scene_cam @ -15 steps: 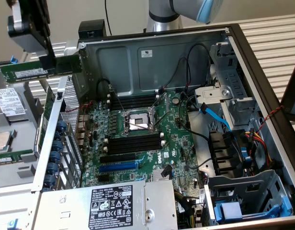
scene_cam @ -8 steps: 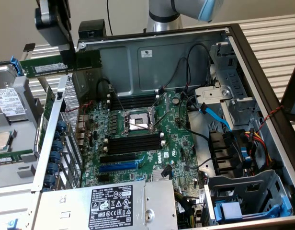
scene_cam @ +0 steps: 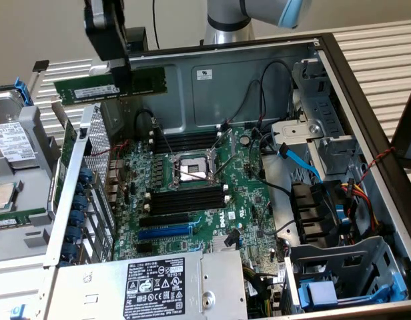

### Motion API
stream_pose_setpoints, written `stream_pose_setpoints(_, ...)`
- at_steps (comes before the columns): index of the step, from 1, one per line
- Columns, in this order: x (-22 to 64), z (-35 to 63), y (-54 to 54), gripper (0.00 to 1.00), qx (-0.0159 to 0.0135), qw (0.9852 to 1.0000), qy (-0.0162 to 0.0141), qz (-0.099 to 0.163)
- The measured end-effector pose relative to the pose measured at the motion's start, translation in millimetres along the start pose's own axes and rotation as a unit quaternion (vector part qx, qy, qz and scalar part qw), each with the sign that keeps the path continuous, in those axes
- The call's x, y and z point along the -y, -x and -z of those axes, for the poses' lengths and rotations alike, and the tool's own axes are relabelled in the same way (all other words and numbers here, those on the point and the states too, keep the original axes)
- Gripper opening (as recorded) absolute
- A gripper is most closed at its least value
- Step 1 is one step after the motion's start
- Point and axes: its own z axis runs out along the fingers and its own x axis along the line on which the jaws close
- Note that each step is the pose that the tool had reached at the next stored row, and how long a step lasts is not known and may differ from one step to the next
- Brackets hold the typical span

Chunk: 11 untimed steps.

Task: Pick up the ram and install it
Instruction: 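Pick up the ram and move it above insertion slot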

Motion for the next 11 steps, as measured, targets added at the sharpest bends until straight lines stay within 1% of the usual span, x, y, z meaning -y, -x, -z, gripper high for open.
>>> stream_pose_setpoints(4,18.1,0.1,-1.6,0.13,-0.0009,1.0000,0.0002,0.000)
stream_pose_setpoints(7,31.7,-0.6,-2.8,0.13,-0.0012,1.0000,0.0008,0.000)
stream_pose_setpoints(10,45.2,-3.5,-4.0,0.13,-0.0014,1.0000,0.0020,0.000)
stream_pose_setpoints(11,52.1,-5.9,-4.5,0.13,-0.0014,1.0000,0.0025,0.000)
